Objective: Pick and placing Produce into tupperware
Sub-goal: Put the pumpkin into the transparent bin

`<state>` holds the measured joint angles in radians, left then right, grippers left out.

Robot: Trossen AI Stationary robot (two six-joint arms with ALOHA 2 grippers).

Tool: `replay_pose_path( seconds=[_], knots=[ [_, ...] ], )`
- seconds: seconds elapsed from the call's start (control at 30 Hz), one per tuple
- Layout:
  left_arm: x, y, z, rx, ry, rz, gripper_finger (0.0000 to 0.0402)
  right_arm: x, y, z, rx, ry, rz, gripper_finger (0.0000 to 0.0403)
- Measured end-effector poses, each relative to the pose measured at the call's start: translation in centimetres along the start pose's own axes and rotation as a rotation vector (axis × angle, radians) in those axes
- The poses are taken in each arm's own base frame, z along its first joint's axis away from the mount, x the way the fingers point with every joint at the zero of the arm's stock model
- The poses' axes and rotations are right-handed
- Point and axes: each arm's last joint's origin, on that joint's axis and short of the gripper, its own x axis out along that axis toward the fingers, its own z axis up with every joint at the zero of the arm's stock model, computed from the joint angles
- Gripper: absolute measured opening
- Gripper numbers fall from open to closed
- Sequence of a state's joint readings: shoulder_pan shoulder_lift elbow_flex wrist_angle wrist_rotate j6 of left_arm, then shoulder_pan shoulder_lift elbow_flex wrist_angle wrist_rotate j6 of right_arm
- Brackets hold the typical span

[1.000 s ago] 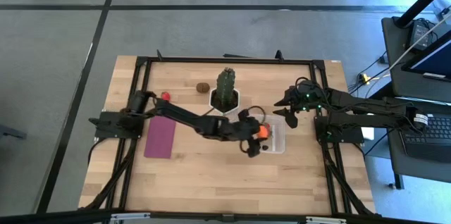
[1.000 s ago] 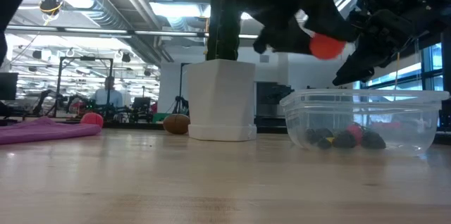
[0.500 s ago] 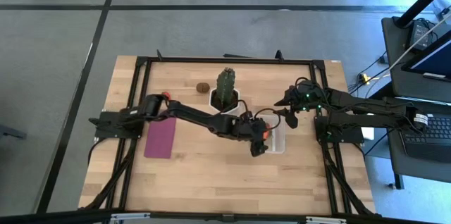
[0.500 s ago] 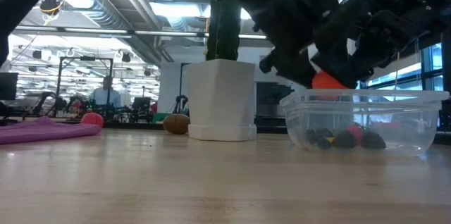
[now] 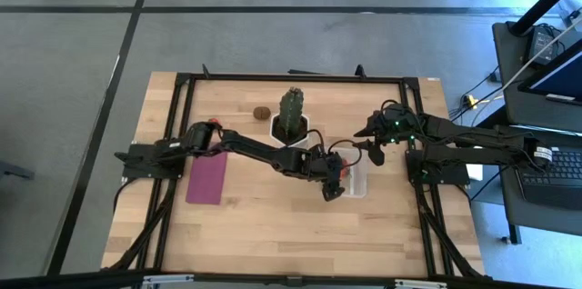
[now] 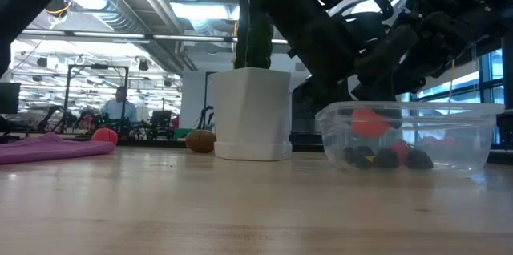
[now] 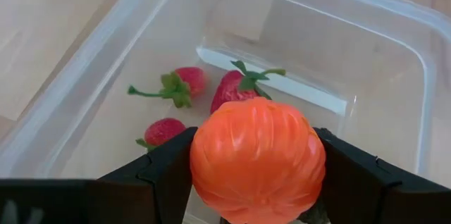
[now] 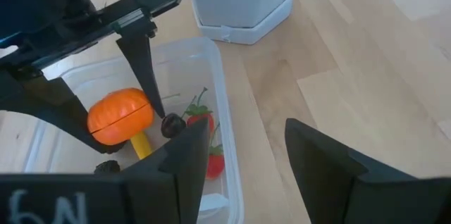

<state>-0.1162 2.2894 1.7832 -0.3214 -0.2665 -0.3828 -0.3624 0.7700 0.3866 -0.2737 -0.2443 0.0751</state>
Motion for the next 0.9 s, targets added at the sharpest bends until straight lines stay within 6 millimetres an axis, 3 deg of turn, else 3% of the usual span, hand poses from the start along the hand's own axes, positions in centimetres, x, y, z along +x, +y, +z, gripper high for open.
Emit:
replay_pose_path(
  seconds=[0.9],
  knots=[
    [-0.08,-0.07,0.01,0.080,-0.003,0.002,0.0260,0.00,0.00,-0.01,-0.001,0.002,0.000,0.0188]
  ],
)
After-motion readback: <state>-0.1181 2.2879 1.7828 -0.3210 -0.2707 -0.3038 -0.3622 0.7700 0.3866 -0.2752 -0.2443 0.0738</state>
